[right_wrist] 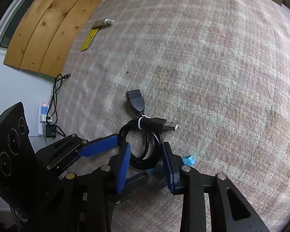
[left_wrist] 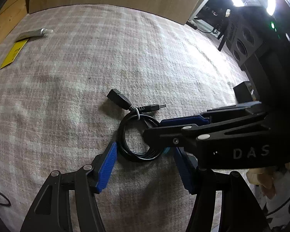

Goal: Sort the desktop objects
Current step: 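Close the left tool on the black coiled cable while the right tool grasps it too, then carry the black cable over the black bin and release it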

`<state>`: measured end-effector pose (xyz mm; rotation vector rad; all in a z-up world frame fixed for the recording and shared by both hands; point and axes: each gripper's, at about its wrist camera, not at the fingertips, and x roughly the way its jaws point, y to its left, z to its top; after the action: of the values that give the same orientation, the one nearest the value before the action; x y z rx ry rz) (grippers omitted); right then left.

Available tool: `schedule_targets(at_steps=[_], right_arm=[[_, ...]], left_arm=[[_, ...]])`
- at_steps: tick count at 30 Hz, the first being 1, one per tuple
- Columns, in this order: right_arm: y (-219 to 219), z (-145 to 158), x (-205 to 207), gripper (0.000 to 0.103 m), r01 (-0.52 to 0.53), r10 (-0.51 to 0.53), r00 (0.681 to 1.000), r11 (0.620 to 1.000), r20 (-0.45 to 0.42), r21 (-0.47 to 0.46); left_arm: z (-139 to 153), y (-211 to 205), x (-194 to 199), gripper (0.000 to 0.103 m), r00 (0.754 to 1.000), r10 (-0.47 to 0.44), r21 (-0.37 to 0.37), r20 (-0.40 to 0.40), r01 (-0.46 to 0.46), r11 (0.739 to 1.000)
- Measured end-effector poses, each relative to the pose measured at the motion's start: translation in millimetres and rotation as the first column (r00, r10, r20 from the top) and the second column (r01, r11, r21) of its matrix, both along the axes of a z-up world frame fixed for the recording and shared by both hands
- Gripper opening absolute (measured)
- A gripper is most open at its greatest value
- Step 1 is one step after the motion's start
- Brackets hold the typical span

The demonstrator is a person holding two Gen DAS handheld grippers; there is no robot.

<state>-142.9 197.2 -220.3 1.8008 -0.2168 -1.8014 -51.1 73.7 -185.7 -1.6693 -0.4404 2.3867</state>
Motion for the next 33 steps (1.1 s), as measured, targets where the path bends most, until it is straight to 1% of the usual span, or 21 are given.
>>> schedule_targets(at_steps=[1, 4, 6, 12, 18, 26, 30, 33], right_arm=[[3, -1, 1, 0.021, 0.009, -0.009, 1.000, 1.000, 0.001, -0.003], [14, 2, 3, 0.018, 0.047, -0.047, 0.999, 0.998, 0.003, -0.044], [14, 7, 4, 0.015, 0.057, -0.058, 0.998, 0.997, -0.015, -0.049], [32, 28, 7, 0.014, 0.090, -0.096, 0.994, 0.991, -0.053, -0.099], [55, 49, 12, 0.014, 0.126, -0.137, 0.987, 0.985, -0.089, -0.122], [114, 81, 25, 0.014, 0.209, -0.229, 0.963, 0.968, -0.142, -0.138], [159, 94, 36, 0.014, 0.277, -0.298, 0.940, 0.951, -0.167, -0.141], [195, 106, 47, 0.014, 0.328, -0.351, 0.918, 0.934, -0.186, -0.144]], left_arm=[[2, -1, 1, 0.062, 1.000, 0.006, 0.003, -0.005, -0.006, 1.000], [11, 0, 4, 0.063, 1.000, -0.004, 0.002, -0.022, 0.004, 1.000], [18, 1, 5, 0.063, 0.999, -0.007, -0.007, -0.033, 0.007, 1.000], [39, 12, 3, 0.063, 0.997, -0.017, -0.017, -0.070, 0.016, 1.000], [60, 37, -3, 0.063, 0.992, -0.053, -0.026, -0.112, 0.050, 0.998], [85, 95, -19, 0.063, 0.977, -0.141, -0.020, -0.161, 0.139, 0.990], [97, 136, -27, 0.063, 0.960, -0.206, -0.016, -0.188, 0.207, 0.978], [108, 171, -32, 0.063, 0.943, -0.259, -0.011, -0.210, 0.262, 0.965]])
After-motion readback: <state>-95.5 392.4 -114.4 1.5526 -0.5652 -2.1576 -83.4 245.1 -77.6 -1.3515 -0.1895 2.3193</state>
